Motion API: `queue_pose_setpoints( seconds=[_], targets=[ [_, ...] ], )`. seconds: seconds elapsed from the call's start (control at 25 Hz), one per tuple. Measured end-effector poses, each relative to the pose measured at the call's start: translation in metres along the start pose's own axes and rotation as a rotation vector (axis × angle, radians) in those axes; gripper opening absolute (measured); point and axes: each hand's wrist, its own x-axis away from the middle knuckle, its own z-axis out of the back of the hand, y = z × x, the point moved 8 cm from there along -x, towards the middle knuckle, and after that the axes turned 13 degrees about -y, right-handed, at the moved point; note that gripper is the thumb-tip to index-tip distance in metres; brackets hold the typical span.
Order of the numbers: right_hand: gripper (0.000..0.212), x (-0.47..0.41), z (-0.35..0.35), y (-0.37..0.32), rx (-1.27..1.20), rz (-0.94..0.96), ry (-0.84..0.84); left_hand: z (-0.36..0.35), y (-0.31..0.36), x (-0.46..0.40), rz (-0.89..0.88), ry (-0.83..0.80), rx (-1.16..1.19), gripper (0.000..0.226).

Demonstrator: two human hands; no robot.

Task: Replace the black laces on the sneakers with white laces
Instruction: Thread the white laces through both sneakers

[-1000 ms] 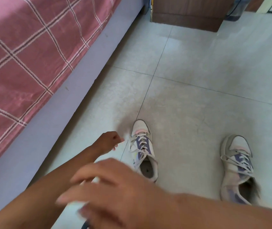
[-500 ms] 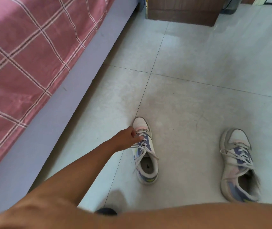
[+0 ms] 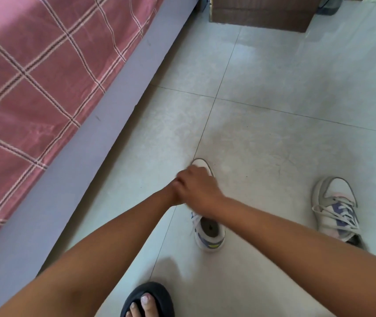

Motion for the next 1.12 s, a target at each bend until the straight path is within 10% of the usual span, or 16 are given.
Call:
queue_pose_setpoints(
  seconds=[0.12,0.32,0.6,0.96,1.12],
  targets=[
    [0.035,0.094,-0.049,0.117,0.048,-0.206,-0.020,-0.030,-0.002,-0.006,-0.311,-0.509,0.436,0.029],
    [0.054,0.103,-0.102,0.147,0.070,-0.145,-0.197,-0.061,-0.025,0.027,-0.303,-0.433,0.258,0.061],
    [0.030,0.100,-0.101,0.159,0.083,-0.203,-0.026,-0.076,-0.008,0.018,-0.261,-0.321,0.124,0.027],
    [0.034,0.111,-0.078,0.179,-0.044,-0.202,0.043,-0.059,0.013,0.013,-0.443,-0.289,-0.196,0.040],
    [0.036,0.202,-0.035,0.233,0.301,-0.283,0.091,-0.025,0.009,0.066,-0.731,0.143,-0.235,0.051]
  ],
)
